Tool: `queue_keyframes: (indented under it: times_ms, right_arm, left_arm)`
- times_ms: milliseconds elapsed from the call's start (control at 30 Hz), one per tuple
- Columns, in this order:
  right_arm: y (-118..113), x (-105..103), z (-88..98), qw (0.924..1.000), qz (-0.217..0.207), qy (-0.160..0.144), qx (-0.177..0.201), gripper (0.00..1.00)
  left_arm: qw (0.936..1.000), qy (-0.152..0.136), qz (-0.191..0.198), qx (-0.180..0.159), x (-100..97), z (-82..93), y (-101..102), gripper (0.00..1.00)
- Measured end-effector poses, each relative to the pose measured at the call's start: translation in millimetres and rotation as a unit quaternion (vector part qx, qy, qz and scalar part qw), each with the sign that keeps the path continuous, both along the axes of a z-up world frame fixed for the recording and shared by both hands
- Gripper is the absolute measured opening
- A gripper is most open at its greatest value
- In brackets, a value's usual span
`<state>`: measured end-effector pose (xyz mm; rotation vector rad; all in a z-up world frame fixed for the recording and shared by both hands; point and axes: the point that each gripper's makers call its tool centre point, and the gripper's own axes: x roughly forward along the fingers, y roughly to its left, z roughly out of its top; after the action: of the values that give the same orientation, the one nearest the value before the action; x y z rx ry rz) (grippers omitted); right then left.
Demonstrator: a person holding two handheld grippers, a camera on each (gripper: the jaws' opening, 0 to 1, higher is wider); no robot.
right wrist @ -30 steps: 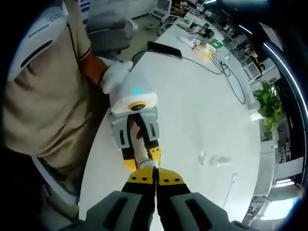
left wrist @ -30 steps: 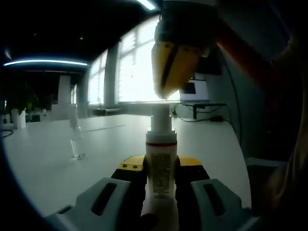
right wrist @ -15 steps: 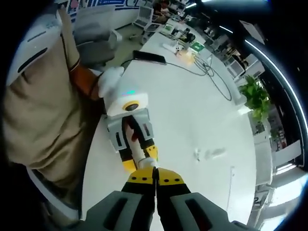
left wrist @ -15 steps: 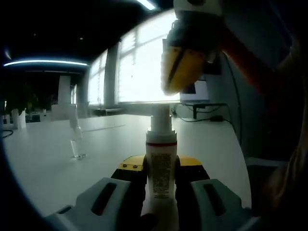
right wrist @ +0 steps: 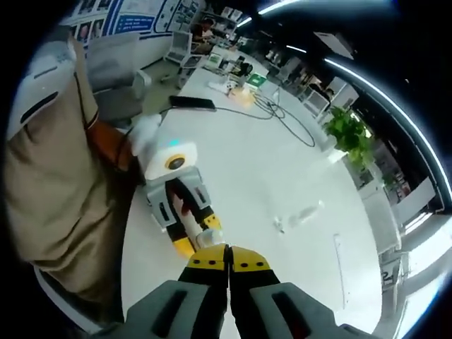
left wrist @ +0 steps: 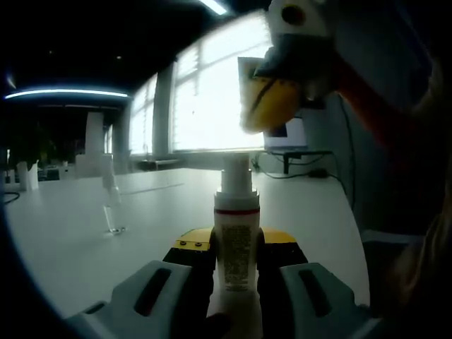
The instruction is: Clamp pump bottle remove cover press pump head put on cover
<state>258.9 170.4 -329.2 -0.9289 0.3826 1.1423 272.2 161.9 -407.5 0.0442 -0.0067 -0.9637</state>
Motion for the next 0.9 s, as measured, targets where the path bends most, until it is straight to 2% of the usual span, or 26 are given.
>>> queue_keyframes:
  times_ms: [133, 467, 900]
  right_arm:
    - [-2.7, -2.2, 2.5, 0.9995, -0.012, -0.002, 0.030, 0.00]
    - [-16.1, -3.8, -2.4, 0.9973, -0.029, -0.021, 0.064, 0.00]
    - [-38.8, -3.4, -14.6, 0.9889, -0.078, -0.025, 0.124, 0.00]
  left_arm:
    - [1.0000, 0.000, 0.000, 0.000, 0.0, -0.1, -0.1, 0.13]
    - [1.0000, 0.000, 0.000, 0.000, 0.1, -0.2, -0.1, 0.13]
    - [1.0000, 0.000, 0.000, 0.003, 0.7, -1.3, 0.0, 0.14]
